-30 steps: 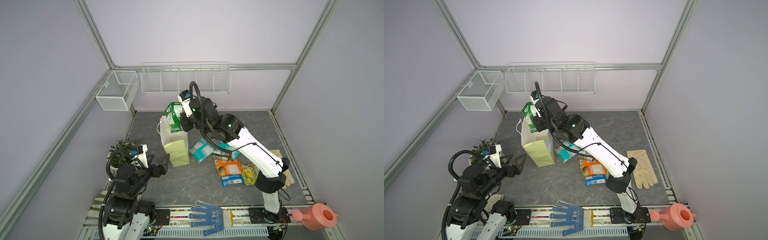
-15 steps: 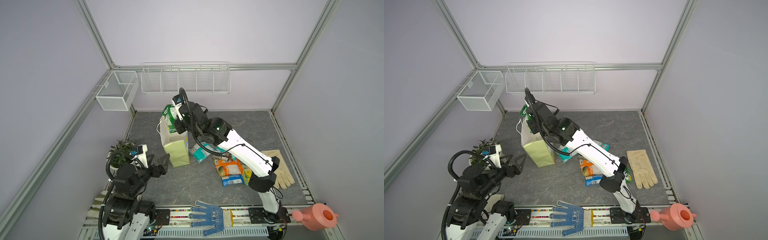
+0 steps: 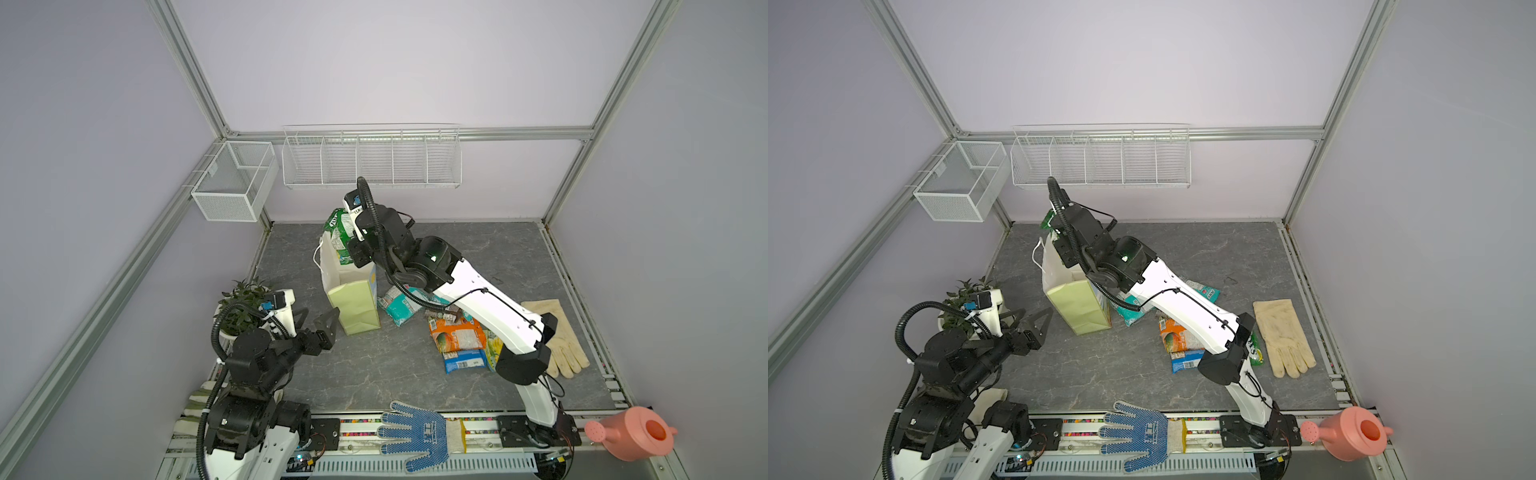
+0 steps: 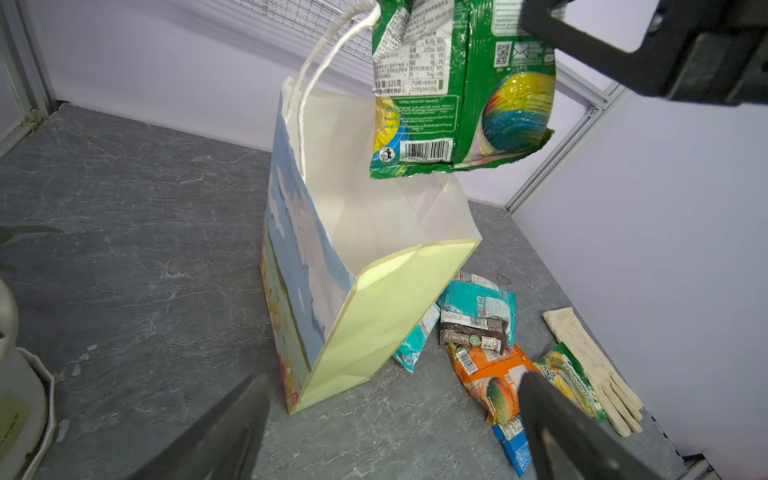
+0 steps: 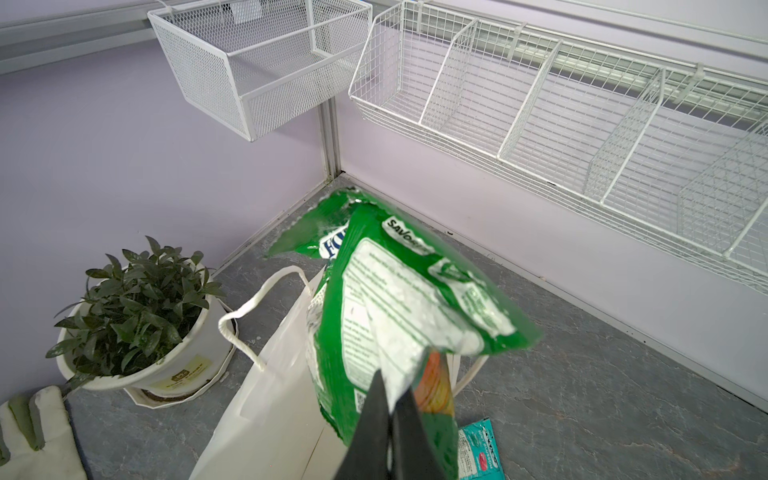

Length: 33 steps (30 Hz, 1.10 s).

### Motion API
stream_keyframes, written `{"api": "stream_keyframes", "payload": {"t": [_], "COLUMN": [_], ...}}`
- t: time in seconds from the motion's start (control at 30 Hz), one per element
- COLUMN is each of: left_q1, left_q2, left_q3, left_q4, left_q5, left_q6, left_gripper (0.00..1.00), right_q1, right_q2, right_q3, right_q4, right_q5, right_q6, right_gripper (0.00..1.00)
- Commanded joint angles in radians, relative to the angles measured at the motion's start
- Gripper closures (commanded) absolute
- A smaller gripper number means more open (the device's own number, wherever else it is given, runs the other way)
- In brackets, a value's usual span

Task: Place the snacks into the paper bag
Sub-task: 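Lower the green packet into the bag opening and open the right gripper, then release the bag rim with the left gripper while the right gripper withdraws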

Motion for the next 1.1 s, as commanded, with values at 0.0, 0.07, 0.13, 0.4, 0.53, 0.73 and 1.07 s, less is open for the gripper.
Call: {"api": "stream_keyframes", "payload": {"t": [0.0,0.07,0.13,0.4,0.53,0.73,1.07], "left_q1": [-0.005,-0.004,-0.005,-0.005,-0.005,-0.005,-0.005], "left_q2": [-0.015,-0.016,-0.017,-0.018,-0.018,-0.012,-0.001], "left_q3": [-0.011,-0.011,-0.01,-0.009,-0.011,-0.011,0.011], "left_q4": [0.011,0.011,0.011,0.01,0.009,0.013,-0.012], "left_q5": [0.007,0.007,0.007,0.005,0.004,0.019,0.029], "left_q6": [0.007,0.007,0.007,0.008,0.008,0.011,0.045], "left_gripper": [0.06,0.06,0.07,0.06,0.06,0.06,0.08], "right_q1": [0.006,0.006,0.006,0.006,0.006,0.012,0.015], "right_q2": [0.013,0.013,0.013,0.003,-0.006,-0.036,-0.253], "right_q3": [0.03,0.031,0.03,0.031,0.03,0.026,-0.214], "right_q4": [0.063,0.063,0.065,0.071,0.068,0.043,0.044], "right_q5": [0.018,0.014,0.01,0.01,-0.004,-0.028,-0.042], "right_q6": [-0.008,-0.006,-0.007,-0.006,-0.005,-0.006,0.015], "right_gripper": [0.93,0.93,0.86,0.6,0.6,0.43,0.12]}}
